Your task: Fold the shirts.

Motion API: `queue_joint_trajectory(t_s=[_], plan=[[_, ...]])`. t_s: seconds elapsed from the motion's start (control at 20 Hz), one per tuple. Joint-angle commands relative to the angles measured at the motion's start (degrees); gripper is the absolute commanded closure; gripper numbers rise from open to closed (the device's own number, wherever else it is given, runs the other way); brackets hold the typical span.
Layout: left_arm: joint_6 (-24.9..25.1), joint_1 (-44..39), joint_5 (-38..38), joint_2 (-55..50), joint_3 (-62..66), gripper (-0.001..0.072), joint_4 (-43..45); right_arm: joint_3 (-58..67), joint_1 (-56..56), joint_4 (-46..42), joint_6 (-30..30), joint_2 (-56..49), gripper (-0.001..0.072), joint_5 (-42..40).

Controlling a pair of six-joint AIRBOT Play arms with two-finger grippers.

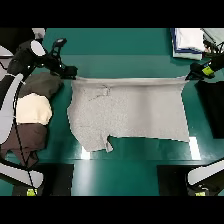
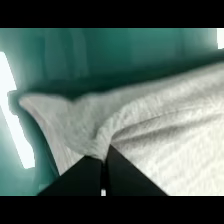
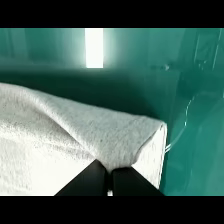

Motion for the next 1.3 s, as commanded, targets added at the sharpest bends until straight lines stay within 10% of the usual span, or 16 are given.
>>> queue_joint_trajectory(t_s=[0.0,0.2,0.25,0.3,0.35,0.65,1.25], plan=[[-0.83,-0.02,-6.8,-0.39,-3.91,0.0688,1.42,-10.16,0.07,-1.55,-1.14,5.14,0.0701,-2.8],[-4.13,0.0,-5.25,-0.39,-11.41,0.0594,1.38,-23.61,-0.11,-2.89,-1.07,10.78,0.07,-8.55],[-4.13,0.0,-5.31,-0.39,-11.8,0.0265,1.07,-25.66,-0.22,-2.84,-1.07,11.52,0.0658,-10.12],[-4.2,0.0,-5.92,-0.15,-11.78,0.0116,0.98,-26.58,-0.42,-2.82,-1.07,11.82,0.0363,-10.56],[-4.2,0.0,-7.19,0.63,-11.78,0.0118,1.09,-26.6,-0.76,-2.36,-1.03,11.96,0.0165,-9.4],[-6.45,0.0,-3.8,20.85,-30.32,0.0117,4.92,-35.15,-4.68,-0.87,-1.07,25.7,0.0187,-4.61],[-3.67,-0.02,14.38,37.31,-67.69,0.0129,-20.7,-48.72,-6.69,-0.83,-1.03,43.6,0.02,-11.93]])
